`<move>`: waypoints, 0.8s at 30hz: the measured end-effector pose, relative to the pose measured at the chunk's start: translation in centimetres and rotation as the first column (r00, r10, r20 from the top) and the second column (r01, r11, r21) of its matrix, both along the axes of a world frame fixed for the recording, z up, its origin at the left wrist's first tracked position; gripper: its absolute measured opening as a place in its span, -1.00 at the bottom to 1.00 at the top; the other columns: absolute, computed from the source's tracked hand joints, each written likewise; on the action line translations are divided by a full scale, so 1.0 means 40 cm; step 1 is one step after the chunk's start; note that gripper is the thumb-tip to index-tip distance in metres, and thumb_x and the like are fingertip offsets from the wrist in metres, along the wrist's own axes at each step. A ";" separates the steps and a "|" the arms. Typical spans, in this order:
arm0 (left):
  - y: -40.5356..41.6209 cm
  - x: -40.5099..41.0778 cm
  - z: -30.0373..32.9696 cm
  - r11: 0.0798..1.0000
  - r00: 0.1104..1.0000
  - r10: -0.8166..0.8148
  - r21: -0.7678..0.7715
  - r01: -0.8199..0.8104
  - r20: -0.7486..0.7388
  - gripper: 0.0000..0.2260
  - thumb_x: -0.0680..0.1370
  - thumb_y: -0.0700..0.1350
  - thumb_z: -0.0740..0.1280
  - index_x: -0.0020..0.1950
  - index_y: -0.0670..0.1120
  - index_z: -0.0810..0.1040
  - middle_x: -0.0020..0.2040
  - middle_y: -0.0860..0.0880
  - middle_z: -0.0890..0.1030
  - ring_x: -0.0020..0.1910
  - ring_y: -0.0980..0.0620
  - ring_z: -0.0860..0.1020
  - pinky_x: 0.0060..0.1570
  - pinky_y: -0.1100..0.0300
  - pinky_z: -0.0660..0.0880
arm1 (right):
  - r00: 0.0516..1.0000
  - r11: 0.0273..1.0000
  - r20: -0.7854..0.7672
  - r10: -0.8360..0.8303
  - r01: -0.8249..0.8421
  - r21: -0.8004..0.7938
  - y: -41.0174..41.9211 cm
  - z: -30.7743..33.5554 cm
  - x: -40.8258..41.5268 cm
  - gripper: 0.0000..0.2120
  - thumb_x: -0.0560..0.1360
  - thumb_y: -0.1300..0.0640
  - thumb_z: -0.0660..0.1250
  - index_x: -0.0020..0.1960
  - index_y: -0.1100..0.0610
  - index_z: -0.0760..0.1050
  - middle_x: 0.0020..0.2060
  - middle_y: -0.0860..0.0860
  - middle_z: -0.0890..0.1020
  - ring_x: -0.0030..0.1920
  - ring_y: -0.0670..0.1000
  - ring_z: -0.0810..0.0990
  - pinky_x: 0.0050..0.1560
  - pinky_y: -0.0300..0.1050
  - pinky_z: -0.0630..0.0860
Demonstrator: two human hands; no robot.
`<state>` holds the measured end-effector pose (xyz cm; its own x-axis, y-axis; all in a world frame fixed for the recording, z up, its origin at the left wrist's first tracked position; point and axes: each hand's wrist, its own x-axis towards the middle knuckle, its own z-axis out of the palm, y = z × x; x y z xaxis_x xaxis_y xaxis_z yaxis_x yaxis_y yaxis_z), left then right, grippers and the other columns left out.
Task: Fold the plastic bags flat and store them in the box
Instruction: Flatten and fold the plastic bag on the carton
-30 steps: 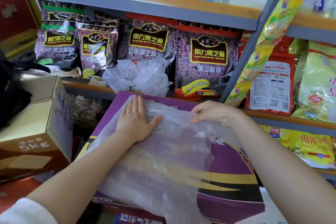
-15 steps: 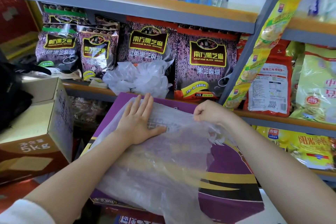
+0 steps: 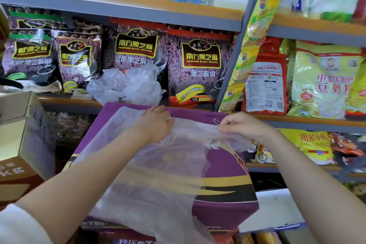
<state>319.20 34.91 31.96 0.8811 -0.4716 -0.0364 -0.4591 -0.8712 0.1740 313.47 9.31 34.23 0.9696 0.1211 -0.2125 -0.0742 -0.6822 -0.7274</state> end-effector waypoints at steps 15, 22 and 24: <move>-0.118 -0.042 -0.096 0.999 0.999 0.042 -0.017 -0.041 0.020 -0.43 0.60 0.17 -0.13 0.52 -0.09 -0.11 0.54 -0.04 -0.10 0.51 0.02 -0.12 0.47 0.11 -0.17 | 0.961 0.967 0.177 -0.215 0.184 0.175 -0.062 -0.032 -0.059 -0.65 0.49 0.16 0.34 -0.42 0.18 0.35 -0.50 -0.02 0.23 -0.48 -0.14 0.19 -0.45 -0.30 0.14; -0.121 -0.033 -0.107 0.996 0.996 0.071 0.054 -0.074 0.053 -0.40 0.59 0.21 -0.07 0.52 -0.07 -0.06 0.55 -0.03 -0.07 0.51 -0.01 -0.09 0.46 0.08 -0.14 | 0.814 0.732 0.578 -0.061 0.430 -0.529 0.100 -0.065 -0.074 -0.73 0.53 0.15 0.21 0.21 0.14 0.49 0.24 0.09 0.44 0.26 0.15 0.38 0.27 0.03 0.29; -0.117 -0.029 -0.097 0.998 0.998 0.047 0.039 -0.049 0.039 -0.47 0.63 0.09 -0.05 0.52 -0.13 -0.07 0.54 -0.08 -0.08 0.51 -0.02 -0.08 0.45 0.11 -0.15 | 0.831 0.867 0.555 0.036 0.251 -0.431 0.180 -0.060 -0.069 -0.61 0.59 0.11 0.12 0.39 0.20 0.32 0.43 0.12 0.28 0.44 0.13 0.21 0.42 -0.02 0.13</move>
<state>318.05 30.21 28.07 0.9037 -0.4276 -0.0200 -0.4223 -0.8983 0.1216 310.70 16.50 31.85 0.9416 0.0338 0.3350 0.1285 -0.9557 -0.2648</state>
